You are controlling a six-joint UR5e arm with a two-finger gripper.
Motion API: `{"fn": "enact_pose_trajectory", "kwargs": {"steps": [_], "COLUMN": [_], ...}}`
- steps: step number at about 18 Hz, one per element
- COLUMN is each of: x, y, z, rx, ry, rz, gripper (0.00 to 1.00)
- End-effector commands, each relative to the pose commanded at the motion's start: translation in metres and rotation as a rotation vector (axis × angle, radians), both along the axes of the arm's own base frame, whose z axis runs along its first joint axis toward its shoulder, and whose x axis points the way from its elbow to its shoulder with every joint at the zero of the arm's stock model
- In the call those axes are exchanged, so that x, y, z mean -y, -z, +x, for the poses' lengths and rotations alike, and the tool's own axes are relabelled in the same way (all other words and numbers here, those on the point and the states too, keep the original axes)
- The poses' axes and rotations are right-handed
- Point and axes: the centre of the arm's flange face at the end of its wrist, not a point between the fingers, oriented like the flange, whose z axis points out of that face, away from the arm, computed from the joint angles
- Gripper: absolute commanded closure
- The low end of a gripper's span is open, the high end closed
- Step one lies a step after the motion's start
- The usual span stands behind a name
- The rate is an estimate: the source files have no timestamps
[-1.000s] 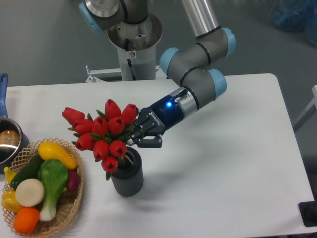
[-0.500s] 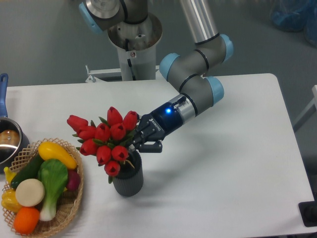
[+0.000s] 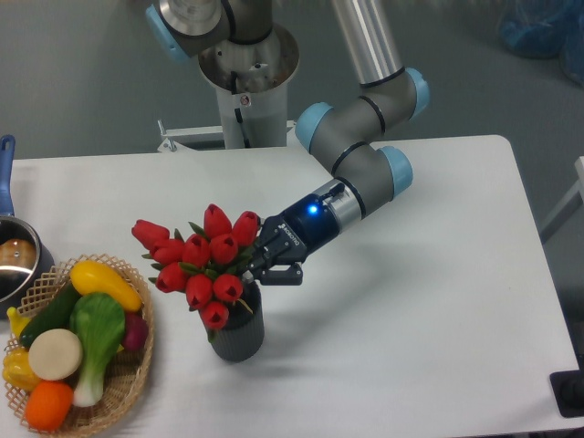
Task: Insert the flowers into the vase
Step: 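Push the tulips deeper into the vase and settle them upright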
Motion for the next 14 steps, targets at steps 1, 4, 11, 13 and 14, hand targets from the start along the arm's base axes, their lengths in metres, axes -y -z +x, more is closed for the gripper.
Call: {"fn": "enact_pose_trajectory", "kwargs": {"steps": [1, 4, 11, 13, 14], "x": [0.000, 0.001, 0.000, -0.001, -0.001], "y": [0.001, 0.002, 0.006, 0.008, 0.011], "z": [0.000, 0.001, 0.001, 0.001, 0.000], "rx": [0.001, 0.005, 0.009, 0.012, 0.017], "ry": [0.000, 0.000, 0.001, 0.003, 0.002], "rz": [-0.001, -0.003, -0.005, -0.007, -0.010], "gripper": [0.84, 0.84, 0.84, 0.84, 0.84]}}
